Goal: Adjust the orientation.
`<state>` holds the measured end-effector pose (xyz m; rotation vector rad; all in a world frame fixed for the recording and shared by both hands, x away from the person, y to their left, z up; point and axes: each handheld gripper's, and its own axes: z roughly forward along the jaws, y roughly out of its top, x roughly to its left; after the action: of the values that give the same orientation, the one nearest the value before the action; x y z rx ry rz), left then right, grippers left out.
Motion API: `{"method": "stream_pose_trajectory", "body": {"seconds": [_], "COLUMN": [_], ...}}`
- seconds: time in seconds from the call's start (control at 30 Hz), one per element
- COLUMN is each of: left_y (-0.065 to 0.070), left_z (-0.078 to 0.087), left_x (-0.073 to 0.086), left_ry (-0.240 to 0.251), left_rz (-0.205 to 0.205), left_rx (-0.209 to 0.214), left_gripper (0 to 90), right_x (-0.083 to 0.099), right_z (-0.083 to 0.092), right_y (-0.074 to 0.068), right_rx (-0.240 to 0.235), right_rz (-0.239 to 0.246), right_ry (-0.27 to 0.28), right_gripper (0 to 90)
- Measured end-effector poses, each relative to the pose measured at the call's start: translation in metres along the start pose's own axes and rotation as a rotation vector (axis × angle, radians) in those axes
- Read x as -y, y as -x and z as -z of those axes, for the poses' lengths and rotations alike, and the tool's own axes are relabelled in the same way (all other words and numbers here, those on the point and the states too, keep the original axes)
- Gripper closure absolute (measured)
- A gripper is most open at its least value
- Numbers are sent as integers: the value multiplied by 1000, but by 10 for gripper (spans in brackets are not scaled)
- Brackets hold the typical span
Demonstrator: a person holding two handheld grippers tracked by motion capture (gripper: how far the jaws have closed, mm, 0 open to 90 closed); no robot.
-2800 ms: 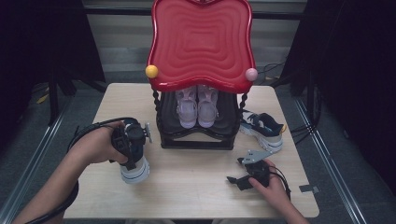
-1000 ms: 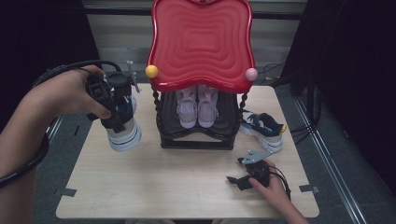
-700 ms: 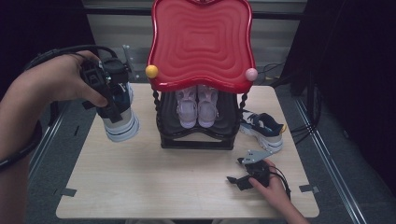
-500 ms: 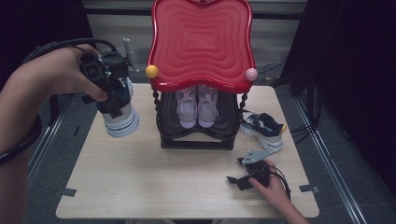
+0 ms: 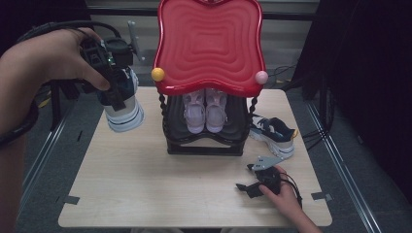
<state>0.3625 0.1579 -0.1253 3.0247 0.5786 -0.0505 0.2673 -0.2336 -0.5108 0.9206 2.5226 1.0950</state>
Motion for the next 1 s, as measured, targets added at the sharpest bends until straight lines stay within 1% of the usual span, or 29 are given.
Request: {"method": "stream_pose_trajectory", "body": {"seconds": [0.13,0.2,0.27,0.33,0.37,0.4,0.43,0.57,0.6,0.63,0.73,0.8,0.87,0.9,0.97,1.0], "left_y": [0,1,1,2,3,3,3,4,4,3,3,3,4,5,6,6], "left_z": [11,17,24,29,32,35,37,47,47,49,55,59,62,63,66,67], "left_x": [-1,-3,-4,-6,-7,-8,-8,-13,-13,-14,-18,-21,-25,-27,-31,-33], "left_ry": [7,15,13,27,28,27,34,44,44,42,75,82,73,84,82,90], "left_rz": [-7,-2,-17,-15,-15,-24,-19,-25,-25,-34,-35,-41,-54,-50,-55,-58], "left_rx": [-9,-16,-33,-42,-48,-57,-61,-80,-80,-86,-99,-107,-129,-135,-145,-147], "left_gripper": [718,718,718,718,718,718,718,719,718,718,718,718,719,720,720,721], "right_x": [0,0,0,0,0,0,0,0,0,0,0,0,0,0,0,0], "right_z": [0,0,0,0,0,0,0,0,0,0,0,0,0,0,0,0], "right_y": [0,0,0,0,0,0,0,0,0,0,0,0,0,0,0,0], "right_rx": [0,0,0,0,0,0,1,1,1,1,1,1,1,1,2,2], "right_rz": [0,0,0,1,1,1,1,-1,-1,-1,-1,-1,-1,-1,-1,0], "right_ry": [0,0,0,0,0,1,1,-1,-1,-1,-1,-1,-1,-1,-1,-1], "right_gripper": [131,131,131,131,131,131,131,131,131,131,131,131,131,131,131,131]}}
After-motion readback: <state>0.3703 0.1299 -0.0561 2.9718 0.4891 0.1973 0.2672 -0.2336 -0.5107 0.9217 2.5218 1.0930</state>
